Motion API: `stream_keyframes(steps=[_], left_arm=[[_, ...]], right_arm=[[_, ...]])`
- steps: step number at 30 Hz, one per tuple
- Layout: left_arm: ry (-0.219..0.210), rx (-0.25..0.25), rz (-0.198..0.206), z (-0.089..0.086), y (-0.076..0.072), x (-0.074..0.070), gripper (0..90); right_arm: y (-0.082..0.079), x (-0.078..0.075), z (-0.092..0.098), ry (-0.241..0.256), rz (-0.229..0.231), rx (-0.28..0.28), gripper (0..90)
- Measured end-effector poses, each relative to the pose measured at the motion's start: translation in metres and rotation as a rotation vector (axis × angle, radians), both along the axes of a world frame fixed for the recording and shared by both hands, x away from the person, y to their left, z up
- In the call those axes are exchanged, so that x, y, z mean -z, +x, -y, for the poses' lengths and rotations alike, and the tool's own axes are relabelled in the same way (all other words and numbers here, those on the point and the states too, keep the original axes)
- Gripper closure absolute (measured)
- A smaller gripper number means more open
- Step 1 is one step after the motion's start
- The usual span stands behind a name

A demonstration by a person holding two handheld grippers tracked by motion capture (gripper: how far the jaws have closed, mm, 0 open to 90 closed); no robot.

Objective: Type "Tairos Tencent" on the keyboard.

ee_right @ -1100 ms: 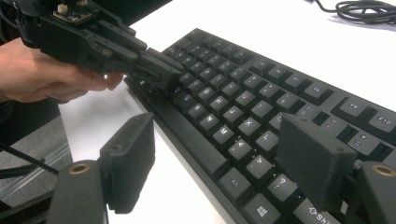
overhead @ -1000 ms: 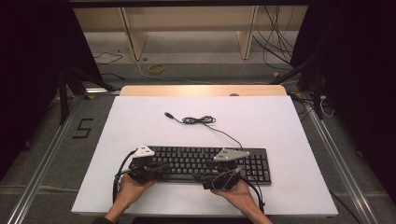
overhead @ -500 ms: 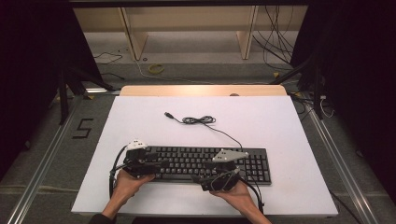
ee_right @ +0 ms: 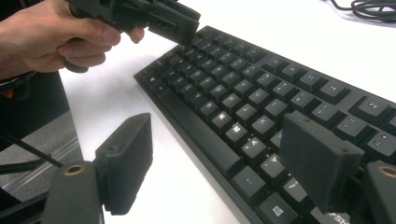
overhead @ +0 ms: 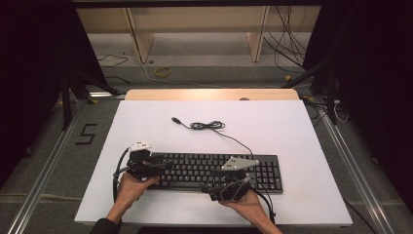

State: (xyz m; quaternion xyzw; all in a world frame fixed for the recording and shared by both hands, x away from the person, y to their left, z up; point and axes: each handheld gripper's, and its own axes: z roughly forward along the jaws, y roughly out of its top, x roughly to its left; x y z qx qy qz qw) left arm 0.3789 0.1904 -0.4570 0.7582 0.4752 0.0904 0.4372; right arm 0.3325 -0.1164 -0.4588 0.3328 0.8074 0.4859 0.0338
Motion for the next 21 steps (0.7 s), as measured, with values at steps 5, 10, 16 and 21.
stream_keyframes(steps=[5,10,16,21], left_arm=[[0.006,0.001,-0.008,-0.001,0.003,0.002,50.8],[0.026,0.007,-0.009,-0.001,0.006,0.003,62.4],[0.051,0.021,-0.007,0.004,0.009,0.004,77.9],[0.076,0.038,-0.015,0.009,0.013,0.007,85.4]], right_arm=[[-0.001,0.0,-0.001,0.0,-0.001,-0.003,26.5],[-0.001,0.0,-0.002,0.002,0.002,-0.005,26.5],[-0.001,0.0,-0.002,0.002,0.002,-0.007,26.5],[-0.001,0.0,-0.002,0.002,0.003,-0.009,26.5]])
